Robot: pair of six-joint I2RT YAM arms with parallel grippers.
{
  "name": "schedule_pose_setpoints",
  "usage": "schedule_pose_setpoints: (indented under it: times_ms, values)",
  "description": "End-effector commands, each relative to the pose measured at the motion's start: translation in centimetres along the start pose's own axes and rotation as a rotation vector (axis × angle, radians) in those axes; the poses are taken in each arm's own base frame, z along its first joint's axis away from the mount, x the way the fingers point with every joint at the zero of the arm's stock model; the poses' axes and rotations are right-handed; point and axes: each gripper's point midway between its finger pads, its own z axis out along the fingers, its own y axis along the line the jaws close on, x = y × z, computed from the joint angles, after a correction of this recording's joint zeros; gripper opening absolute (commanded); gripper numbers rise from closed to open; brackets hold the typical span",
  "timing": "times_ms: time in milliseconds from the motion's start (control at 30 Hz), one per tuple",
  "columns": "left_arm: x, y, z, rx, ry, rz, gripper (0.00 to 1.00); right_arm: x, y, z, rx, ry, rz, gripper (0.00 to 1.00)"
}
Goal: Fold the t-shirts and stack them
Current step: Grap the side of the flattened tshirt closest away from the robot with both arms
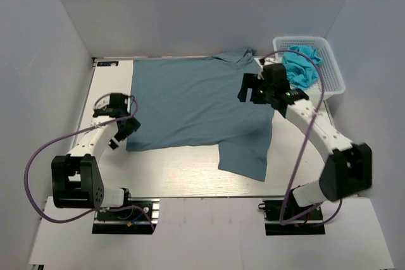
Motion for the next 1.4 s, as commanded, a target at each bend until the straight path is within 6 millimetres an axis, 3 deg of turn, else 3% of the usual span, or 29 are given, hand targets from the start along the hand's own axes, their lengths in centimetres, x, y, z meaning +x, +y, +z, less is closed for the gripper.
schedule_pose_setpoints:
  times_ms: [0,100,133,200,233,467,533,567,633,667,733,767,900,1100,1200,1233,1267,1300,1333,1367]
  values:
    - [4.9,3.9,1.8,-0.071,0.095,-0.061,1.0,4.9,-2.5,-2.5,0.084,0.042,0.099,0.9]
    - [6.6,4.6,2.5,-0.043,0.109,-0.098,1.0,8.8,-3.8,-4.6,0.137,0.115,0.135,0.9]
    - [6.6,4.8,2.7,-0.04,0.101,-0.118,1.0,8.5,-3.8,-6.0,0.136,0.081,0.144,0.9]
    - [7.1,5.1,3.4,-0.055,0.11,-0.131,0.96,11.1,-4.6,-6.6,0.166,0.138,0.166,0.9]
    - [7.5,5.3,3.8,-0.065,0.119,-0.138,0.93,11.1,-4.5,-7.4,0.167,0.123,0.178,0.9]
    - [8.1,4.7,5.5,-0.034,0.141,-0.164,0.88,16.9,-5.2,-8.8,0.195,0.292,0.21,0.9]
    - [7.8,4.0,5.7,0.0,0.137,-0.152,0.81,19.1,-5.1,-9.0,0.192,0.359,0.221,0.9]
    - [7.8,3.7,5.7,0.014,0.139,-0.145,0.68,19.7,-5.1,-8.9,0.193,0.377,0.232,0.9]
    - [8.2,3.0,5.8,0.068,0.155,-0.131,0.55,21.7,-4.7,-8.8,0.175,0.439,0.243,0.89]
    - [8.1,2.4,5.8,0.097,0.155,-0.121,0.34,22.1,-4.6,-8.7,0.178,0.454,0.256,0.89]
    - [8.5,1.8,5.8,0.149,0.169,-0.084,0.08,23.9,-3.9,-8.8,0.145,0.519,0.254,0.88]
    - [8.9,2.1,5.9,0.141,0.177,-0.082,0.0,24.4,-3.9,-8.7,0.145,0.535,0.25,0.86]
    - [8.6,2.3,5.6,0.14,0.163,-0.07,0.0,27.5,-3.5,-9.2,0.145,0.643,0.255,0.86]
    - [6.5,1.9,3.1,0.206,0.065,-0.102,0.0,29.6,-3.7,-9.4,0.225,0.713,0.267,0.81]
    - [5.6,1.6,1.6,0.243,0.015,-0.117,0.0,30.5,-4.0,-9.3,0.254,0.755,0.26,0.72]
    - [5.5,1.7,1.3,0.246,0.011,-0.118,0.0,30.6,-4.1,-9.2,0.26,0.759,0.258,0.62]
    - [5.2,1.6,0.9,0.255,0.003,-0.12,0.0,31.1,-4.2,-9.3,0.267,0.773,0.251,0.5]
    - [5.4,1.8,0.8,0.247,0.01,-0.118,0.0,31.0,-4.1,-9.1,0.263,0.765,0.253,0.24]
    - [5.4,1.9,0.6,0.25,0.007,-0.119,0.0,30.9,-4.1,-9.0,0.261,0.756,0.259,0.09]
    - [5.3,1.9,0.4,0.249,0.008,-0.119,0.0,30.7,-4.0,-8.9,0.261,0.747,0.259,0.0]
